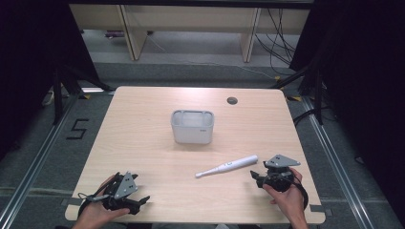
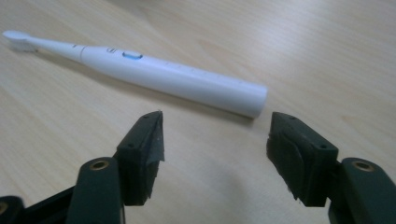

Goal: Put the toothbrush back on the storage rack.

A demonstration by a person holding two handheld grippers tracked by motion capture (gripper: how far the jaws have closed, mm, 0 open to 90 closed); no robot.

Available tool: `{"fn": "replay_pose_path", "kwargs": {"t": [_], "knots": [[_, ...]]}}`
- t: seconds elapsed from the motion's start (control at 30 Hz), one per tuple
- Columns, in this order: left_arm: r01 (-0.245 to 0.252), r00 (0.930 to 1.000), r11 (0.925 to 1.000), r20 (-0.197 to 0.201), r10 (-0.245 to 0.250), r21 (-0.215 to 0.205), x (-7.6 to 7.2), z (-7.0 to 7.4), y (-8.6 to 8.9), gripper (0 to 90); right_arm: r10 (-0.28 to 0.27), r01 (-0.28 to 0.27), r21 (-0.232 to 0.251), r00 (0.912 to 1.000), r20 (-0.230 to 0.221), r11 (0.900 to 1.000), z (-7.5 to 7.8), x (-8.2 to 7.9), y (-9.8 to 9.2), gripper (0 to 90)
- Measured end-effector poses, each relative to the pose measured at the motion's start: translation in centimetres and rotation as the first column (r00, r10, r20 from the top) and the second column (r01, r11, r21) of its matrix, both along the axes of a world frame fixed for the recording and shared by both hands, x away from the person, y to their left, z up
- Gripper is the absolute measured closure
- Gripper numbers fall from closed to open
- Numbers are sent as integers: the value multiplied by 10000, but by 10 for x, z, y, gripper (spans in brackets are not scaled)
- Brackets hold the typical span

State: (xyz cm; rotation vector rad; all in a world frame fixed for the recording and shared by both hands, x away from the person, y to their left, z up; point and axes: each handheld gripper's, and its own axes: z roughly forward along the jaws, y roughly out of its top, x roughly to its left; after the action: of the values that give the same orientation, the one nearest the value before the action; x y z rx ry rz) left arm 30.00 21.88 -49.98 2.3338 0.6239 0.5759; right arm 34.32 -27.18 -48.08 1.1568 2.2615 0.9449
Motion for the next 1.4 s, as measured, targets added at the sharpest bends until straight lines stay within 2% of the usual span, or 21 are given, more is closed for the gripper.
{"fn": "replay_pose_path", "kwargs": {"t": [0.1,0.13,0.2,0.27,0.37,0.4,0.43,0.47,0.57,0.63,0.73,0.8,0.87,0.93,1.0,1.07,1.13,1.3,1.33,1.37,1.4], "knots": [[-11,10000,10000,-42,10,-72,-1,-1,-1,164,-124,120,158,9995,282,9998,4,6,-1,462],[-21,10000,10000,-47,20,-80,-1,-1,-1,164,-195,189,154,9990,414,9997,8,10,-3,528],[-28,10000,10000,-38,28,38,0,0,0,164,-74,73,11,9981,607,10000,9,14,-6,549],[-24,10000,10000,21,24,60,0,0,1,164,-259,243,265,9980,580,9994,11,22,-7,623],[-26,10000,10000,-32,26,41,0,0,0,164,-209,196,230,9980,598,9995,10,27,-8,675],[-89,10000,9999,-20,89,-104,1,-1,-1,164,-409,391,406,9981,457,9984,11,28,-6,710],[-81,10000,9999,-17,81,-118,0,-1,-1,164,-232,218,215,9973,697,9995,10,31,-7,726],[-72,10000,9999,-9,72,-106,0,-1,-1,164,-323,307,328,9982,503,9990,10,32,-6,759],[-33,10000,10000,-23,33,73,1,-1,1,164,-249,238,218,9984,510,9995,8,37,-6,812],[-108,9999,9999,-20,107,-113,1,-2,0,164,-132,123,151,9980,611,9998,8,41,-6,834],[-38,10000,10000,-41,38,7,0,-1,0,164,-121,112,155,9984,544,9998,8,45,-2,873],[-88,9999,10000,-51,88,38,1,-1,1,164,168,-167,-29,9988,450,9999,7,50,3,887],[-71,10000,9999,-11,71,106,1,-1,2,164,48,-50,99,9997,260,9999,6,51,7,891],[-113,9999,9998,-37,112,-133,0,-1,0,164,274,-270,-96,9990,362,9996,5,56,9,895],[-56,10000,10000,-26,56,46,0,-1,1,164,241,-240,-33,9995,193,9997,4,60,13,898],[-54,10000,10000,-30,54,46,0,-1,1,164,314,-311,-218,9994,143,9993,0,64,15,900],[-84,10000,10000,-41,84,2,0,-1,0,164,184,-187,-142,9997,-186,9997,-2,65,18,900],[-8,10000,10000,-67,8,-33,-1,-1,0,164,173,-179,-183,9993,-343,9997,-6,70,20,900],[-14,9999,10000,-119,16,95,-1,0,0,164,277,-290,-338,9989,-380,9990,-6,71,19,900],[-4,9999,9999,-107,5,120,-1,0,0,164,222,-236,-283,9986,-481,9993,-6,71,20,900],[-35,10000,10000,-39,35,-68,-1,-1,0,164,217,-232,-276,9983,-534,9993,-7,71,20,899]]}}
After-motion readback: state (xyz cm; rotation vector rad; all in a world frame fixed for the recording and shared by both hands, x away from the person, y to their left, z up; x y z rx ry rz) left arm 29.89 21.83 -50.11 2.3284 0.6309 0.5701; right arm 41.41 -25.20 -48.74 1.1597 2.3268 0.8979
